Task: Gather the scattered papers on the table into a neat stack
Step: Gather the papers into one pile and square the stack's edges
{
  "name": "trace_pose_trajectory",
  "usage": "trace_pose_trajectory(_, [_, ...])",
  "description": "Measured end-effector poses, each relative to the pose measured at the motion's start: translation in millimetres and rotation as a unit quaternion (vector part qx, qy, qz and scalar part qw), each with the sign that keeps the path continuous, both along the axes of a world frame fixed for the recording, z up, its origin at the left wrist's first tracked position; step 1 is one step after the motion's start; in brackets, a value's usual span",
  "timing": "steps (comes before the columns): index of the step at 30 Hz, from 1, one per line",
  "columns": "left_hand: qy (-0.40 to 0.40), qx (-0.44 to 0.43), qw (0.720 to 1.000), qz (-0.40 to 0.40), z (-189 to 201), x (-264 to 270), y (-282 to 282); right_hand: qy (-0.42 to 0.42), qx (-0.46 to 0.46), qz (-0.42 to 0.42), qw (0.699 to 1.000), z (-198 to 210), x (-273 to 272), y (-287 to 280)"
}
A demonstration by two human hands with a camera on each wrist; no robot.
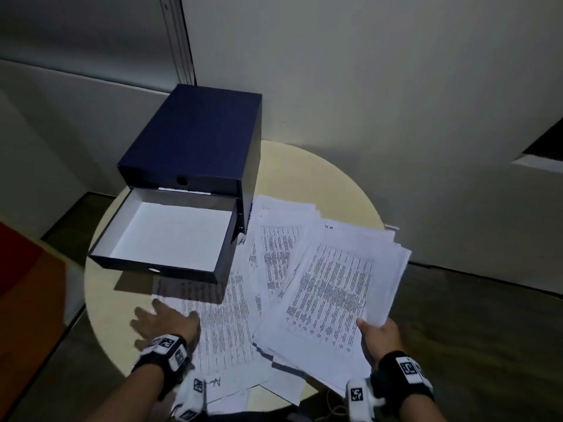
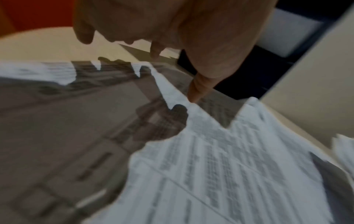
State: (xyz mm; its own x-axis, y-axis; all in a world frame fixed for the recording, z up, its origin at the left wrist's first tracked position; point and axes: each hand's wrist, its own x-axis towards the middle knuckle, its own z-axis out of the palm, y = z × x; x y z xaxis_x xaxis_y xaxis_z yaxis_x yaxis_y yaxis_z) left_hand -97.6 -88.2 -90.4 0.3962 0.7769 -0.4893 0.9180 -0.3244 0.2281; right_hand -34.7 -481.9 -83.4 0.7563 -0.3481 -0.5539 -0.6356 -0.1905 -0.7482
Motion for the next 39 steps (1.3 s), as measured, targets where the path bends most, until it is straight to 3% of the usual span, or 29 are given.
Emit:
trace_pose_trajectory(4, [-0.02,-0.053,0.998,0.035,-3.7,-11.6,16.7,0.051,-0.014,0.07,0.996,-21.1,1.1,15.3])
trace_pose_trajectory(7, [-0.114,-0.102,0.987,0.038,-2.8,-14.8,12.6,0.081,-0.047,0.11,0.99,-31.9,1.5,30.2])
trace_pose_trajectory(12, [-0.122,-0.156,0.979,0.05,9.7,-20.6,10.9,0.098,-0.067,0.115,0.986,-39.7,1.4,39.6])
trace_pose_trajectory(16, [-0.135,-0.118,0.984,-0.014,20.2,-24.2,8.6,0.117,-0.071,0.125,0.983,-48.3,3.8,35.1])
trace_pose_trajectory(19, [-0.097,-0.013,0.983,-0.155,26.8,-19.8,-2.8,0.116,-0.066,0.125,0.983,-47.7,4.1,34.9])
trace_pose_trajectory(22, [-0.078,0.071,0.955,-0.277,31.1,-15.1,-24.1,0.107,-0.061,0.129,0.984,-41.4,4.0,35.4])
trace_pose_trajectory(27, [-0.089,0.154,0.912,-0.37,33.5,-8.5,-39.3,0.101,-0.053,0.123,0.986,-41.6,4.2,32.2])
trace_pose_trajectory(31, [-0.116,0.165,0.902,-0.383,41.1,-12.1,-44.4,0.108,-0.047,0.127,0.985,-43.2,4.3,32.4])
trace_pose_trajectory(35, [-0.172,0.2,0.859,-0.438,48.0,-21.4,-54.0,0.112,-0.046,0.122,0.985,-44.8,3.5,30.6])
trace_pose_trajectory(39, [-0.23,0.178,0.865,-0.409,81.6,-24.8,-68.3,0.109,-0.047,0.132,0.984,-44.2,4.9,28.6])
